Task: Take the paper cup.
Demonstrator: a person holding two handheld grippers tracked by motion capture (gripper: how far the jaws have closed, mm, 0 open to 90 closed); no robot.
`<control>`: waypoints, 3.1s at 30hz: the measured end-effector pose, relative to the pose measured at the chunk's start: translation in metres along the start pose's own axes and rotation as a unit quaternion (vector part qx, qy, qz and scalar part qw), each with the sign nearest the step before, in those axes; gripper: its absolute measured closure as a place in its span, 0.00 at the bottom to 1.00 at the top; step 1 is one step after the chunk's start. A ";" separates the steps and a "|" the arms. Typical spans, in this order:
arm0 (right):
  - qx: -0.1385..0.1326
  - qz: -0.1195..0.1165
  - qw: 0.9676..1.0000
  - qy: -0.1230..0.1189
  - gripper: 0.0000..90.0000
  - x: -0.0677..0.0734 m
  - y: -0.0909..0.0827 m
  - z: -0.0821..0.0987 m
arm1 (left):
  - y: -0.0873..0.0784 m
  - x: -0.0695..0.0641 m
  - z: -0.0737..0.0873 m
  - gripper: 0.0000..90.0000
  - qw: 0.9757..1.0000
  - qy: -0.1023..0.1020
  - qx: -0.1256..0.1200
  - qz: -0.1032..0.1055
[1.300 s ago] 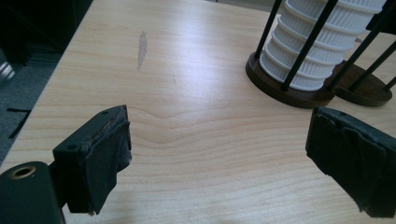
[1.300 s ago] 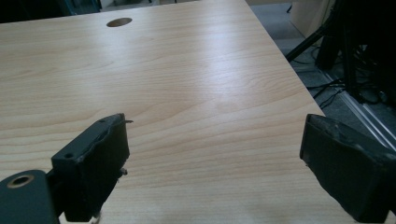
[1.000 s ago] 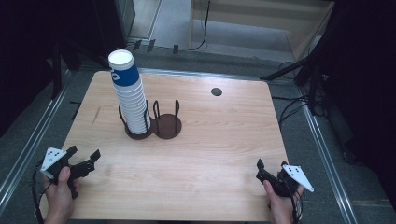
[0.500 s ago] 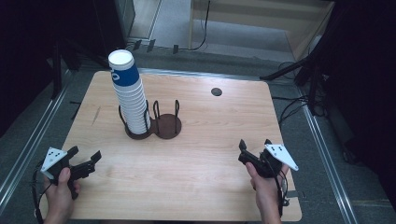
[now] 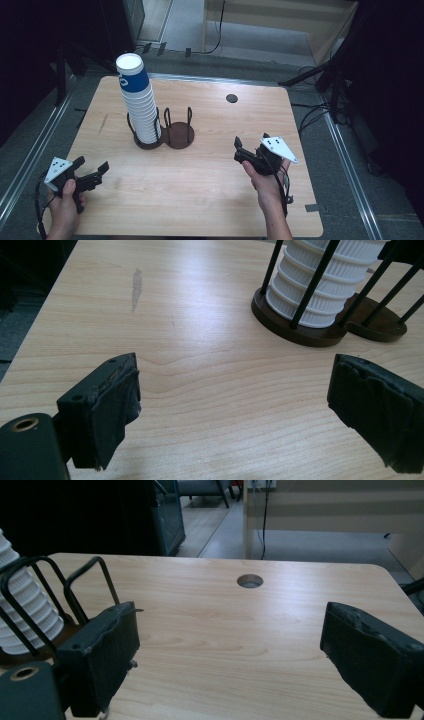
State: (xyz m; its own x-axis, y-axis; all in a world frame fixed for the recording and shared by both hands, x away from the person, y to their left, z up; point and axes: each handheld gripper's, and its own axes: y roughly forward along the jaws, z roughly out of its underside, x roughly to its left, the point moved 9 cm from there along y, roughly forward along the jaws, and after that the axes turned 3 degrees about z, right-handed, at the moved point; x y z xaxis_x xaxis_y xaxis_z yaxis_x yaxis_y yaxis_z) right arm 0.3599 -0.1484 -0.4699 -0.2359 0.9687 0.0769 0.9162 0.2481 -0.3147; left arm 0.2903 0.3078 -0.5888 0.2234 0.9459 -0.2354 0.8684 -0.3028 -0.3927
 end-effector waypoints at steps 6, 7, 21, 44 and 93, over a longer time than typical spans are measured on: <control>-0.008 -0.021 1.000 -0.003 0.10 0.014 0.004 -0.018 | 0.000 -0.001 0.000 0.08 1.000 0.007 0.001 -0.005; -0.008 -0.023 1.000 -0.008 0.09 0.017 0.005 -0.020 | 0.000 -0.002 0.000 0.08 1.000 0.008 0.000 -0.007; -0.004 -0.071 0.997 -0.038 0.08 0.075 0.019 -0.034 | 0.000 -0.001 0.001 0.08 1.000 0.002 0.004 -0.001; -0.010 -0.120 0.992 -0.039 0.03 0.152 0.048 -0.059 | 0.002 -0.004 0.001 0.08 1.000 0.019 0.010 -0.008; -0.026 -0.164 0.986 -0.029 0.04 0.280 0.108 -0.109 | 0.004 -0.005 0.001 0.08 1.000 0.021 0.013 -0.006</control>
State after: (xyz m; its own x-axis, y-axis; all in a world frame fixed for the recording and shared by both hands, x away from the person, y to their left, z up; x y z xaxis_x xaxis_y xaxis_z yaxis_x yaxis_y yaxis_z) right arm 0.4284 0.1500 -0.3789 -0.5382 0.8353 0.1123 0.8031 0.5487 -0.2323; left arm 0.2918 0.3021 -0.5903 0.2324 0.9533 -0.1928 0.8595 -0.2941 -0.4181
